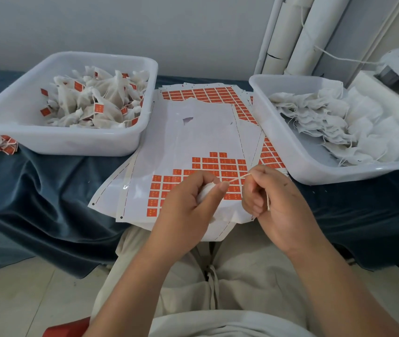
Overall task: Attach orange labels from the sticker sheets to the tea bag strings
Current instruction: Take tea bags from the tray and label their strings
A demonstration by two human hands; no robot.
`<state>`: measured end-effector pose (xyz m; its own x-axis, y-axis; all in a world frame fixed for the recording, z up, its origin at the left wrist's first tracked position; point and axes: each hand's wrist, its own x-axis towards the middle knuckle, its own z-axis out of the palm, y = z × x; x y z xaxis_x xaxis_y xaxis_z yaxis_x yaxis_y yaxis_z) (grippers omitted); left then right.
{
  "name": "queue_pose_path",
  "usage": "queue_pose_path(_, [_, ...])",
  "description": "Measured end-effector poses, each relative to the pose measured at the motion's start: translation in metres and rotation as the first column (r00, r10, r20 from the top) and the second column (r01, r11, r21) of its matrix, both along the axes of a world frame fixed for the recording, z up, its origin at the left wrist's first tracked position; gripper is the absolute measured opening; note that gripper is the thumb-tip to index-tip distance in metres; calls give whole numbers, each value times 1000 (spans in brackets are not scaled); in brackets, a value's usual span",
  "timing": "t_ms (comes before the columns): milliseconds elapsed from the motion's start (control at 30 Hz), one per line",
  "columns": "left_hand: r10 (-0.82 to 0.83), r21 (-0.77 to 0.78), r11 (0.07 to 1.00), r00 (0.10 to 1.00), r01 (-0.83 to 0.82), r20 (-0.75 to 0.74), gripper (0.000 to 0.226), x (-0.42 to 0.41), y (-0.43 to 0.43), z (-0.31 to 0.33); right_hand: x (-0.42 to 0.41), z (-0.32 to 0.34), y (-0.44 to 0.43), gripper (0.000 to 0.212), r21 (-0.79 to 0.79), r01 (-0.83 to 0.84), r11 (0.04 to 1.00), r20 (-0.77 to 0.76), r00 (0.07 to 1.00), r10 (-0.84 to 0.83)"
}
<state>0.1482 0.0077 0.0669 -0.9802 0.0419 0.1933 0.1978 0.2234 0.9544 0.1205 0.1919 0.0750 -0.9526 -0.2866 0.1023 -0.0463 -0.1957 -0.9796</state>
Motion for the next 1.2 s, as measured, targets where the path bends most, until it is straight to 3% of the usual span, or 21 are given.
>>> queue_pose_path(67, [-6,-82,997,1000,4,-25,38,-1,-2,-1,0,0,0,34,-5,15,1000,-2,1000,-15])
queue_pose_path(167, [-29,-165,986,997,16,-77,40,0,0,-3,2,-1,-3,33,-180,32,983,39,999,-25])
queue_pose_path(233, [-42,-189,981,999,35,-33,35,0,1,-1,2,-2,-4,33,-172,33,985,24,999,-30])
queue_pose_path(367, [-148,-266,950,986,165,81,40,0,-7,0,0,5,8,32,222,109,969,-101,991,-88])
queue_pose_path(467, [-195,-328,919,975,220,109,44,-1,-9,-1,0,11,18,31,495,290,819,-374,922,-100])
queue_pose_path(533, [-200,-326,917,971,232,128,38,2,-9,-1,1,15,21,28,560,420,714,-535,842,-76])
queue_pose_path(600, [-247,-294,914,959,279,141,35,3,-11,-1,1,16,21,29,548,471,691,-585,807,-86])
queue_pose_path(700, [-353,-212,907,932,363,83,32,2,-12,1,3,13,15,32,487,468,737,-544,823,-164])
queue_pose_path(767, [-386,-123,914,922,385,23,27,1,-10,2,6,8,8,22,422,438,794,-455,860,-232])
queue_pose_path(1000, [-257,135,954,962,268,-96,26,1,-1,2,16,4,-14,9,296,282,913,-265,942,-205])
queue_pose_path(1100, [-193,256,945,979,202,-62,28,4,0,6,19,2,-18,13,253,193,948,-155,975,-157])
queue_pose_path(1200, [-92,294,951,996,93,-16,25,4,-2,7,19,0,-17,19,325,150,934,-88,988,-128])
